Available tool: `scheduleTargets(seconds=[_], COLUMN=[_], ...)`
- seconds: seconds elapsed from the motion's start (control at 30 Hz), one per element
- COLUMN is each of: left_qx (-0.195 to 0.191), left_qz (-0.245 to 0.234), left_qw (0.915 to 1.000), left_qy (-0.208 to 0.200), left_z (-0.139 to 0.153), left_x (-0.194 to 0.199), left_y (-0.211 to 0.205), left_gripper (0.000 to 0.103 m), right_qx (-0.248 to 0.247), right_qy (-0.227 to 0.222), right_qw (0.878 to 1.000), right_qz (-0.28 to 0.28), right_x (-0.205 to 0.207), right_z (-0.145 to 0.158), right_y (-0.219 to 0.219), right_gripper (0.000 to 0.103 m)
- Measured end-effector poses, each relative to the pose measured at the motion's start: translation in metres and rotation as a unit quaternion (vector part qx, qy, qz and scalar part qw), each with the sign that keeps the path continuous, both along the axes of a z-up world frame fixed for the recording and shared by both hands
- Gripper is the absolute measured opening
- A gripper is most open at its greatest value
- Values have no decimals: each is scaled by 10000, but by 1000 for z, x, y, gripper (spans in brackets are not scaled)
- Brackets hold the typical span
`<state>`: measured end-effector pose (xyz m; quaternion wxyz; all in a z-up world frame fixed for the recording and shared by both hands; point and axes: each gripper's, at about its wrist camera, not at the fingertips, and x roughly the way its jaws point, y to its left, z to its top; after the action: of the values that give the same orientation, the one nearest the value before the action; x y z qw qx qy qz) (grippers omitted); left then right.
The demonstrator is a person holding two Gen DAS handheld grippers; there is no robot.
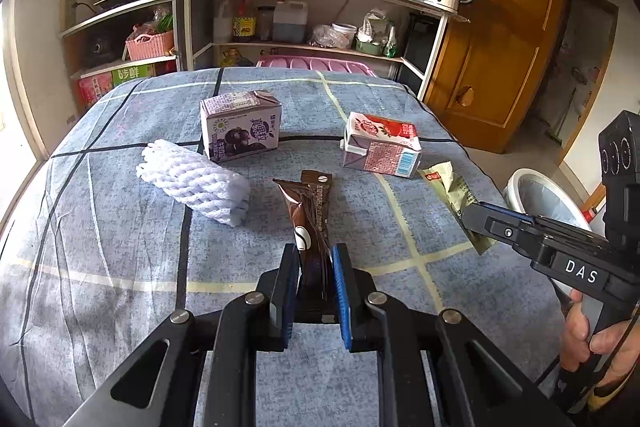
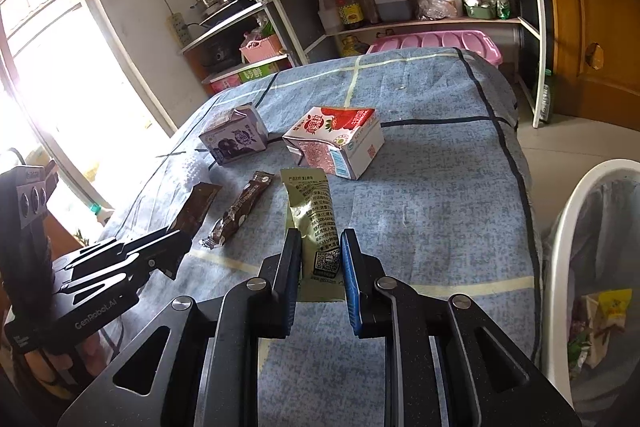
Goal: Collect trash
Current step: 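Carry both wrappers over the white bin and open both tools to drop them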
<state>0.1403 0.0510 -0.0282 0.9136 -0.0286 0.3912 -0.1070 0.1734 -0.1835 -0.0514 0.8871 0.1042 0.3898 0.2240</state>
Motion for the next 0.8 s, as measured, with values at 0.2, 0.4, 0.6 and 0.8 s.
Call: scheduleTargets(seconds=[0.2, 0.4, 0.6, 0.8], left_qx=[-15, -18, -51, -50], left_qz=[-175, -392, -769, -1134], left_qw=[9997, 9987, 9961, 9924], left_qy=[-195, -321, -434, -481], left_z=[18, 31, 38, 41], left_x=[-9, -15, -21, -23], left_y=[-18, -40, -72, -112], left_gripper=[17, 17, 17, 17], right_qx=[75, 93, 49, 29], right_qy=[-95, -231, -318, -362], right_qw=[9998, 9992, 9977, 9947], right_qz=[-141, -310, -596, -959], right_x=[-12, -26, -39, -51], right_z=[10, 21, 29, 35], right_y=[-17, -36, -65, -102], right_gripper=[21, 21, 21, 21])
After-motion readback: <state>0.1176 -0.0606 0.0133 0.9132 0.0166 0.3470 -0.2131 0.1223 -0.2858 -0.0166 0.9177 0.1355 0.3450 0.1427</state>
